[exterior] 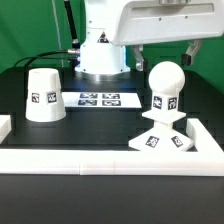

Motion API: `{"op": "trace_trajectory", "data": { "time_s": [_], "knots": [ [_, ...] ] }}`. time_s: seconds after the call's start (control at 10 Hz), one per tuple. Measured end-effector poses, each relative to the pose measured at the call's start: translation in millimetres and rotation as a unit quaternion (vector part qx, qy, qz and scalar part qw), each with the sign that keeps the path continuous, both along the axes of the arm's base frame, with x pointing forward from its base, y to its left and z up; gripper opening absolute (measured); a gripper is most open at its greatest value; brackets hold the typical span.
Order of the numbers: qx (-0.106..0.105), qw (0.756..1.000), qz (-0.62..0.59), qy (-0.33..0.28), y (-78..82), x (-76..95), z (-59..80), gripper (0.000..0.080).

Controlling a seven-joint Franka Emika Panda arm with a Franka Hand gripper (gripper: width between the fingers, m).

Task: Assemble lamp

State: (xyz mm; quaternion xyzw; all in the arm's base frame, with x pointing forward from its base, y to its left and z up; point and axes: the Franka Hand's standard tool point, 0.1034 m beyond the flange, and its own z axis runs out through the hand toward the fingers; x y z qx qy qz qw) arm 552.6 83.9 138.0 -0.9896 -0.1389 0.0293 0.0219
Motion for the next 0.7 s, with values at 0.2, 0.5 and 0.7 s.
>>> {"op": "trace_trajectory", "data": {
  "time_s": [0.2,0.5,0.7],
  "knots": [
    [0.0,1.0,0.0,0.0,0.0,-0.1,-0.4,0.0699],
    [-0.002,1.0,-0.019,0.012,-5.8,-18.8,-2.6,0.0699],
    [-0.006,0.999,-0.033,0.021,-25.1,-45.7,-8.2,0.0699]
  ]
}}
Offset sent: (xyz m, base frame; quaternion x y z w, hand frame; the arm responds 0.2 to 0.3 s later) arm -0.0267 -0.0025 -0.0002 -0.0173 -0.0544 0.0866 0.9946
